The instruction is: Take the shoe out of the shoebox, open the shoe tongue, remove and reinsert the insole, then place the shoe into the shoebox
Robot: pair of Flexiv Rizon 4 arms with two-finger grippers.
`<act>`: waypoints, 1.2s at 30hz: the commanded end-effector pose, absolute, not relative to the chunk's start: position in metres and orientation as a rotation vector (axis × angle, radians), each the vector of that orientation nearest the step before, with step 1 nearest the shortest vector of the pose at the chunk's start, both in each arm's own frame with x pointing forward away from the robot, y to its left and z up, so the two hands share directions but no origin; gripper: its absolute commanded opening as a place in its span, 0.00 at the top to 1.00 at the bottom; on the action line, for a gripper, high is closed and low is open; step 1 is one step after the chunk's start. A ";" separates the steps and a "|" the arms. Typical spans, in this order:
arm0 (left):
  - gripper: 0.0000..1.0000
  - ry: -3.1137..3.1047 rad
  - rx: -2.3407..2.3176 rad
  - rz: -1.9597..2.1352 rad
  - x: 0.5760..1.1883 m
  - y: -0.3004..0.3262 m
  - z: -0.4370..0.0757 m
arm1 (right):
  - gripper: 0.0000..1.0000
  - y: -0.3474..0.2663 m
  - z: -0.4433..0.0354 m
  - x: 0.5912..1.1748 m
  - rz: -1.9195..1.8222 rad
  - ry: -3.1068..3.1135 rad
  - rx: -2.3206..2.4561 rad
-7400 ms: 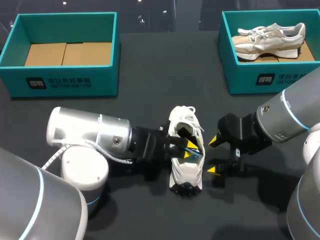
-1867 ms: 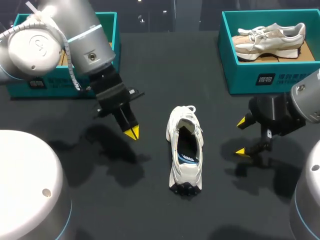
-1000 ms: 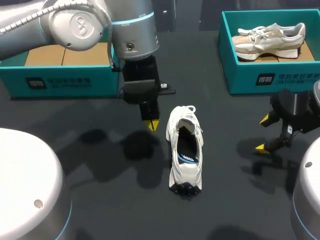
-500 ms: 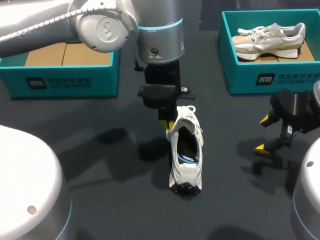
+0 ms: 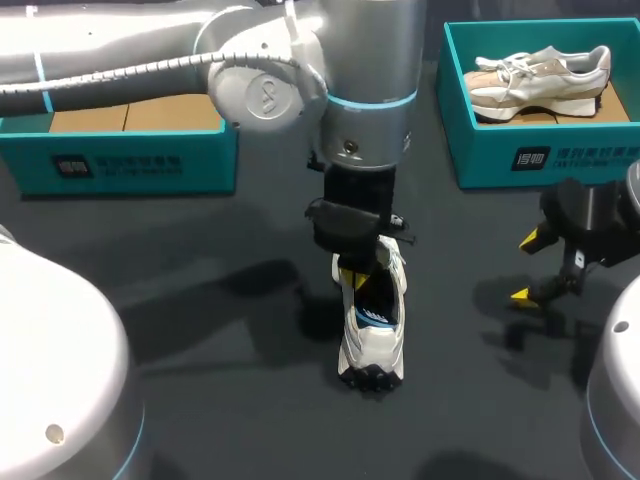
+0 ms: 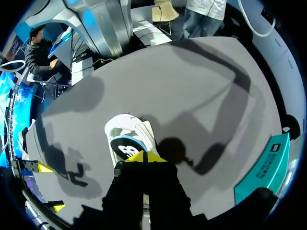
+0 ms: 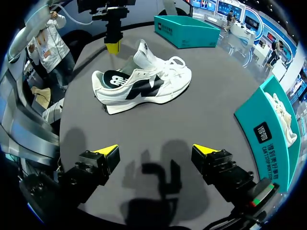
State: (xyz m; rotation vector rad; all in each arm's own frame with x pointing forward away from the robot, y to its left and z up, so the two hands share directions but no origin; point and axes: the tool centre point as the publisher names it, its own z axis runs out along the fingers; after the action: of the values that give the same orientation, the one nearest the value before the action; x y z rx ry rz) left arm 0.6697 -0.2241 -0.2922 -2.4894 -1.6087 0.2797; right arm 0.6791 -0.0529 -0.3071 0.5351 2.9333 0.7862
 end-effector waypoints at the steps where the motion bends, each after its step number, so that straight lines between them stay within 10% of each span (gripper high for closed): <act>1: 1.00 -1.574 -2.486 0.267 0.671 -0.227 -0.300 | 0.00 -0.053 -0.306 0.677 0.783 2.932 0.537; 36: 1.00 -1.530 -2.492 0.294 0.652 -0.226 -0.354 | 0.00 -0.053 -0.306 0.677 0.783 2.932 0.537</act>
State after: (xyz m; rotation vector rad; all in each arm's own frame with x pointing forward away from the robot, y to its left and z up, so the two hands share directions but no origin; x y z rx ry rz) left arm 0.6531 -0.2298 -0.3562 -2.4830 -1.5269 0.2931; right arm 0.6783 -0.0534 -0.3063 0.5351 2.9327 0.7864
